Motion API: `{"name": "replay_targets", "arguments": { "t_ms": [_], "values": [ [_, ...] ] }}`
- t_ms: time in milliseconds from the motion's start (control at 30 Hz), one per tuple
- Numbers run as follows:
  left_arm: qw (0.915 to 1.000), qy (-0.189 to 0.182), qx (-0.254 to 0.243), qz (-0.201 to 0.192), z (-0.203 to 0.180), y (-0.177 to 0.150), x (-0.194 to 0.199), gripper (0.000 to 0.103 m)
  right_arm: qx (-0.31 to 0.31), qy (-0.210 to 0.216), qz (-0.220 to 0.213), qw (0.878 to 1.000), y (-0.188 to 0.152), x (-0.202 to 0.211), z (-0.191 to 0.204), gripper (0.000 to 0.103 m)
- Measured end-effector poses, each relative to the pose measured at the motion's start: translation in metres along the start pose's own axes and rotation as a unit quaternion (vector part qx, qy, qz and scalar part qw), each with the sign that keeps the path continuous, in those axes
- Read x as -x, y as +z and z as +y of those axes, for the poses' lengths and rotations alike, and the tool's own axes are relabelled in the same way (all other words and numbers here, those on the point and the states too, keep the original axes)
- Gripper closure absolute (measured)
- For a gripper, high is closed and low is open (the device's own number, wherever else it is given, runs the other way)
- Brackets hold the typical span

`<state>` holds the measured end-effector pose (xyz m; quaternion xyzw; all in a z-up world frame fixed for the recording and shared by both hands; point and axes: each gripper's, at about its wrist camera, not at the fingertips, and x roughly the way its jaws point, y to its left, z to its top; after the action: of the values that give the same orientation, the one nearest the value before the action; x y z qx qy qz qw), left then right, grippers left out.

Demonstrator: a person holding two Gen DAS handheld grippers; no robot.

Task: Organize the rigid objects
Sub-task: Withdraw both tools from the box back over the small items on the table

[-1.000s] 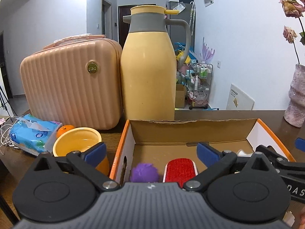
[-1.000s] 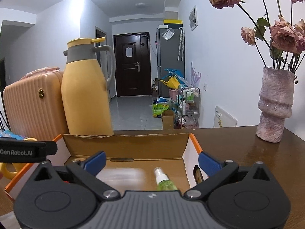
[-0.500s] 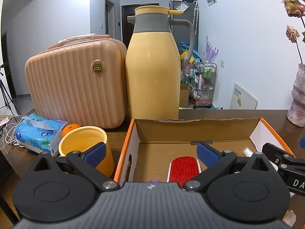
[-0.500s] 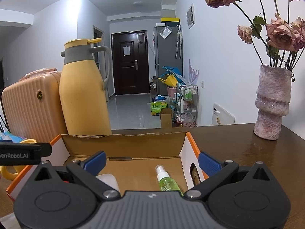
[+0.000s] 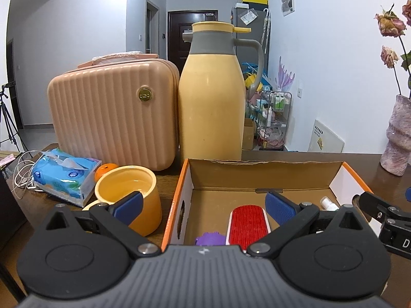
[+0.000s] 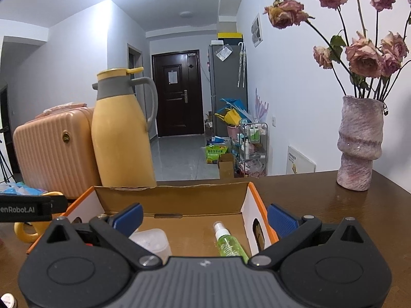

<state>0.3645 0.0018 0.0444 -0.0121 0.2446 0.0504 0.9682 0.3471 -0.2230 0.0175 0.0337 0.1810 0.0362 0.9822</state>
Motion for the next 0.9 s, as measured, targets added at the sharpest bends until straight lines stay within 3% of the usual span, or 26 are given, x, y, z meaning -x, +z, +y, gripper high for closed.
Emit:
{"name": "replay_targets", "arguments": {
  "t_ms": [900],
  "values": [
    [0.9997,0.002,0.000,0.023,0.033,-0.045,0.073,0.000,0.028,0.027,-0.008,0.999,-0.028,0.084,0.008,0.000]
  ]
}}
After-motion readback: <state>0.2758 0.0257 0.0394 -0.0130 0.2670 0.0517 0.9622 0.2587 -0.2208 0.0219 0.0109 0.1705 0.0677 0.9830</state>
